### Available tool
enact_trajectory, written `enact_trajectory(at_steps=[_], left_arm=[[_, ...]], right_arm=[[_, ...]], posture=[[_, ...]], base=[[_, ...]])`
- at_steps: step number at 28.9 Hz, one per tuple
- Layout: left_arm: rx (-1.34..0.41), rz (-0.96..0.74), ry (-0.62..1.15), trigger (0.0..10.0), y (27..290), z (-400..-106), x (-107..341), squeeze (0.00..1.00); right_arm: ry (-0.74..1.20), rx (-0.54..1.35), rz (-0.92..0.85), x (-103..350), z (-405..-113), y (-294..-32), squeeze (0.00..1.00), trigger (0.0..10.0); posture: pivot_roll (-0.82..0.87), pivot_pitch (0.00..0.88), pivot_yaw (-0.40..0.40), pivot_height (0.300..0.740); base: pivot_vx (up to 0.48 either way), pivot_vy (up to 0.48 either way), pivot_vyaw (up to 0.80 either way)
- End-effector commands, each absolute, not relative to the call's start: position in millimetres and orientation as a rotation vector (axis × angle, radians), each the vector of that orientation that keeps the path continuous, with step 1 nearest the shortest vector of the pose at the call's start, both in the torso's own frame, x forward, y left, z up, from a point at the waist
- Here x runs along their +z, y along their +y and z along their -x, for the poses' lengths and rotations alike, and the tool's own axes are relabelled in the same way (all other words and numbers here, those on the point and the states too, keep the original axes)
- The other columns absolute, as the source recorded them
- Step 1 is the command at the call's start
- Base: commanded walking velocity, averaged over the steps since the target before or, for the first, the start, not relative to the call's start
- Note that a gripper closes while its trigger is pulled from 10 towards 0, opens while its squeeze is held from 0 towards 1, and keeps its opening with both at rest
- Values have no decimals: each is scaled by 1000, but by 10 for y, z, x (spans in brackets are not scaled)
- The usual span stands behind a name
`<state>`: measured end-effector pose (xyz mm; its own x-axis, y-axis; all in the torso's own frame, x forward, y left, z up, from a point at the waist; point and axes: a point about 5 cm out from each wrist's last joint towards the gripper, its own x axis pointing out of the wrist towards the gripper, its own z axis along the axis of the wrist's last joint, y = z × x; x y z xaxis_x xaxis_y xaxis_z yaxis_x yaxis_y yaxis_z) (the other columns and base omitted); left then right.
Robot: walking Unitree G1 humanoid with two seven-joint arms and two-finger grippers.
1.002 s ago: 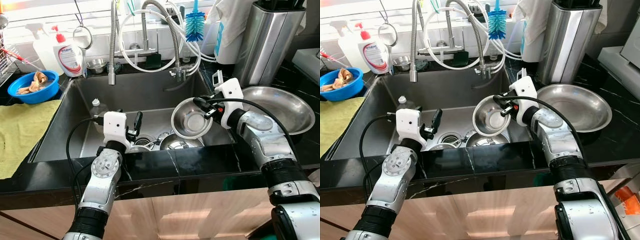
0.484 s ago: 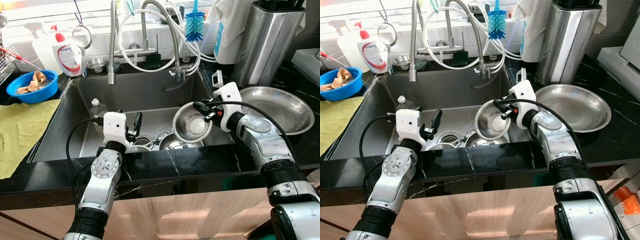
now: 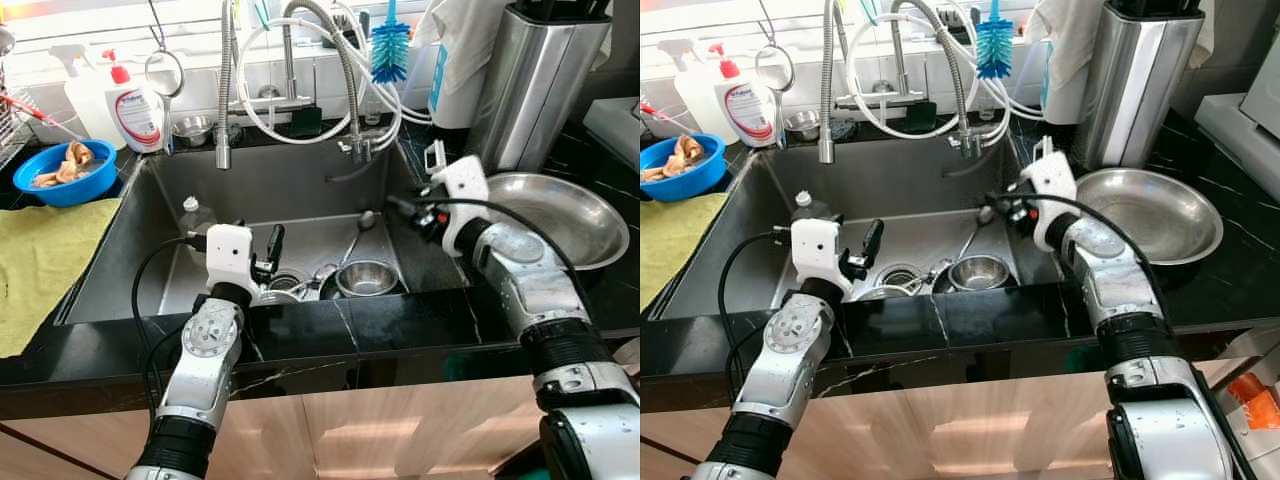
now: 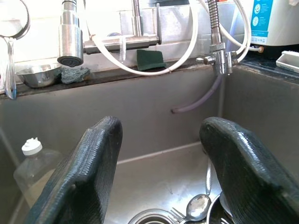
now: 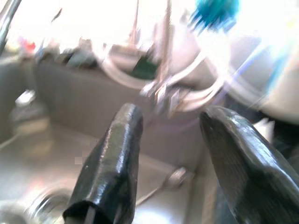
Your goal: Kitchen organization
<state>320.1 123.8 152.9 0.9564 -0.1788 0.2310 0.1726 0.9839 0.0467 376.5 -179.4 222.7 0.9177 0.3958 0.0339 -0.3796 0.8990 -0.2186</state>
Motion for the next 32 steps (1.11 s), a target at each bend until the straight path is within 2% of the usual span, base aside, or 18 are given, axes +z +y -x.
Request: enact_trajectory(at_steps=[1, 7, 15, 16, 17, 24, 25, 32], left_arm=[[-159, -32, -254, 10000, 1299, -3195, 1562, 0], [-167, -31, -249, 10000, 1287, -3186, 1550, 0], [-183, -32, -248, 10000, 1265, -3206, 1556, 0], [-185, -33, -248, 10000, 1265, -3206, 1556, 0], [-187, -35, -248, 10000, 1268, -3205, 1555, 0], [-192, -41, -248, 10000, 1275, -3204, 1550, 0], [-192, -42, -248, 10000, 1275, -3203, 1551, 0], [-200, -41, -252, 10000, 1263, -3203, 1559, 0]], right_arm=[[-138, 333, 215, 2307, -3709, -1849, 0, 10000], [-217, -16, 136, 2418, -3394, -2344, 0, 10000], [-223, -240, 43, 2403, -3093, -2704, 0, 10000], [-220, -270, 29, 2402, -3058, -2747, 973, 10000], [-217, -326, 7, 2404, -3003, -2816, 1000, 10000], [-161, -508, -120, 2291, -2884, -3038, 1000, 10000], [-149, -514, -135, 2266, -2878, -3048, 0, 10000], [-90, -539, -311, 2134, -2874, -3081, 0, 10000]], posture=[[-99, 0, 51, 740], [-120, 0, 64, 740], [-127, 0, 72, 740], [-125, 0, 72, 740], [-124, 0, 73, 740], [-122, 0, 76, 740], [-121, 0, 76, 740], [-120, 0, 76, 740]], base=[[0, 0, 0], [0, 0, 0], [0, 0, 0], [0, 0, 0], [0, 0, 0], [0, 0, 0], [0, 0, 0], [0, 0, 0]])
